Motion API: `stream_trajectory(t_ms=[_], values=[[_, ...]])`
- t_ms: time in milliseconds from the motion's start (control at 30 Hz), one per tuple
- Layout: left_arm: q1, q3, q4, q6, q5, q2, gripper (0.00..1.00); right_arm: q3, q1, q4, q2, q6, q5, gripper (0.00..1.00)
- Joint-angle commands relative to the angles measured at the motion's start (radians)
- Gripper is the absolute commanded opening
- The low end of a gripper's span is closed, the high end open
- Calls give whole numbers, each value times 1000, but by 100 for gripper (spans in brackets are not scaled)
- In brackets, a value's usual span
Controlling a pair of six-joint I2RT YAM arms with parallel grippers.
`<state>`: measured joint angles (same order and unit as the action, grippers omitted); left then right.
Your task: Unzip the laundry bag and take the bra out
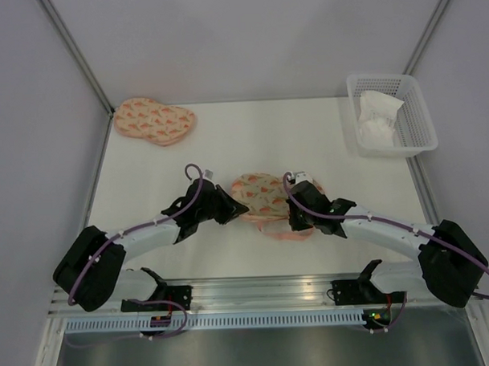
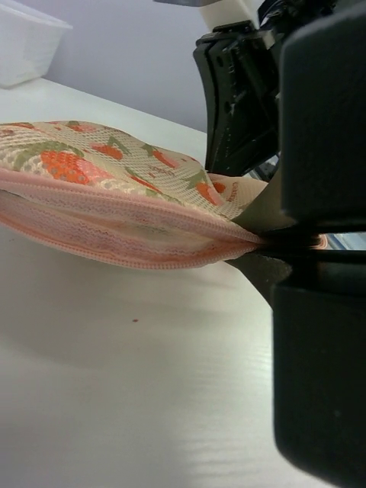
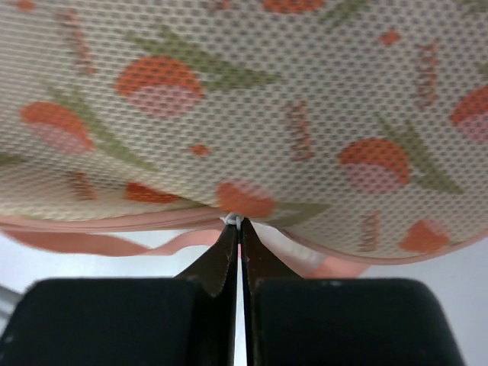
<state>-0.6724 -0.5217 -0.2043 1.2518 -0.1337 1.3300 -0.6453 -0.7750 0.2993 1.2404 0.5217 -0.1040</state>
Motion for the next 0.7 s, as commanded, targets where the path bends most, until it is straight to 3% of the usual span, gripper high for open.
stream_trajectory(t_ms=[0, 233, 467, 667], values=[[75, -58, 40, -210, -171, -18, 2, -37, 6, 101, 45, 40, -189, 1], [204, -158, 88, -322, -233, 4, 2, -53, 6, 129, 27, 49, -223, 0], [234, -423, 163, -451, -405, 277, 2, -57, 6, 167, -25, 38, -230, 0], [237, -711, 233, -537, -405, 469, 5, -42, 6, 144, -74, 26, -160, 0]])
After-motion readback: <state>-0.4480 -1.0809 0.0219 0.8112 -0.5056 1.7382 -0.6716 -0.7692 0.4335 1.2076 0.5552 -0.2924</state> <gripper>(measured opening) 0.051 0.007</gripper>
